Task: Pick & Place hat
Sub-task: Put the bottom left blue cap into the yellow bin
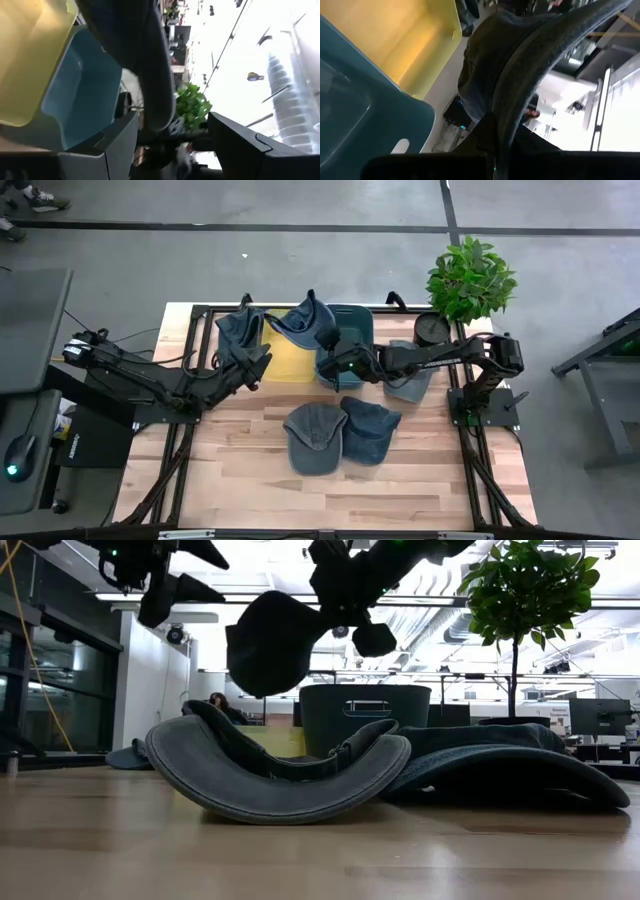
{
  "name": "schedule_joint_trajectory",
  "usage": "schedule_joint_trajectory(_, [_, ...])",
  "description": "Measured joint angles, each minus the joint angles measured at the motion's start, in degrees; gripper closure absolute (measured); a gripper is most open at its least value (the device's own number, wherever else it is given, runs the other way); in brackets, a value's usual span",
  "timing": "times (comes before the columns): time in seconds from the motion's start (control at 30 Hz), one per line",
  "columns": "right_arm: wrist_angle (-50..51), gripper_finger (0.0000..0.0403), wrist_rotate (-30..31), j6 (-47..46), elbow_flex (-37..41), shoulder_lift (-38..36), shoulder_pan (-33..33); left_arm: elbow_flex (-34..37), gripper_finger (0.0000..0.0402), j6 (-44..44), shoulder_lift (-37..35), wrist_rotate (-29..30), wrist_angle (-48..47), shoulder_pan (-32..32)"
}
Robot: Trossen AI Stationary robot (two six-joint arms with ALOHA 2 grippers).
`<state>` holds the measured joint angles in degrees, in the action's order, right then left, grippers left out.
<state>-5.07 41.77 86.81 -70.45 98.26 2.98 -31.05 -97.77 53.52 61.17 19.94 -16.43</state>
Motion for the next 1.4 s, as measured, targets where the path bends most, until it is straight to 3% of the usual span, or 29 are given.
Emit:
schedule_joint_trajectory(0.4, [-3.06,0.0398,-0.26,17.73,0.00,0.00,1.15,-0.02,0.0165,-3.20,1.80,-8.70,0.88,6.79])
schedule_joint_trajectory(1.03, [-2.97,0.0398,-2.32,19.76,0.00,-0.22,3.68,-0.07,0.0165,-9.08,9.61,-17.35,8.19,13.99])
schedule_joint_trajectory(1.4, [-2.92,0.0398,-5.43,19.75,0.00,-0.09,4.91,-3.54,0.0165,-9.09,16.38,-14.16,11.33,13.97])
